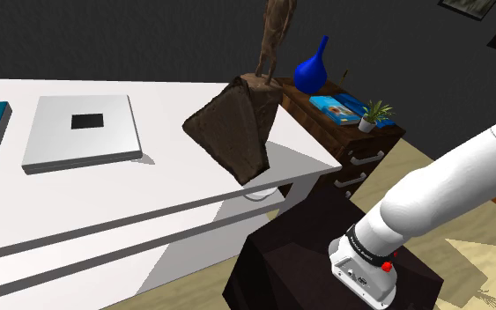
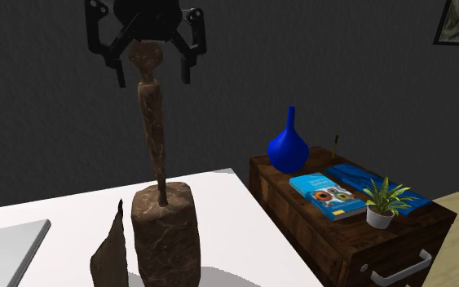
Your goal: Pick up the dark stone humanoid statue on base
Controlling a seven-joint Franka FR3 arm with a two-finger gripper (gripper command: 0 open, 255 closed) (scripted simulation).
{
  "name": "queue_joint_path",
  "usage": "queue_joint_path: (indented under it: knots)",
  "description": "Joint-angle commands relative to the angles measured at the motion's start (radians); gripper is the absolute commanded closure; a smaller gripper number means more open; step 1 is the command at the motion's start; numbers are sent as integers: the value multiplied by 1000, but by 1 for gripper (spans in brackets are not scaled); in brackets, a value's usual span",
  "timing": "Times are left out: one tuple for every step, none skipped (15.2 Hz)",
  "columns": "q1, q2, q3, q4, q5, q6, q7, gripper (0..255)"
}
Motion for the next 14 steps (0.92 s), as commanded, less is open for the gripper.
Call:
queue_joint_path:
  knots:
    - [3, 97, 26, 163, -33, -56, 38, 0]
    - [3, 82, 22, 130, -29, -36, 37, 0]
    - [2, 68, 20, 97, -25, -18, 35, 0]
    - [2, 55, 17, 66, -21, 0, 33, 0]
    - [1, 42, 15, 37, -18, 18, 32, 0]
    - [1, 30, 13, 8, -15, 35, 31, 0]
    - [1, 19, 11, -20, -12, 52, 30, 0]
    - [1, 8, 9, -47, -9, 69, 28, 0]
    - [1, 2, 8, -63, -8, 78, 28, 0]
    - [1, 2, 8, -63, -8, 78, 28, 0]
    - [1, 2, 8, -63, -8, 78, 28, 0]
    - [0, 2, 8, -62, -8, 77, 27, 255]
    - [0, 2, 8, -62, -8, 78, 27, 255]
    - [0, 2, 8, -63, -8, 78, 27, 255]
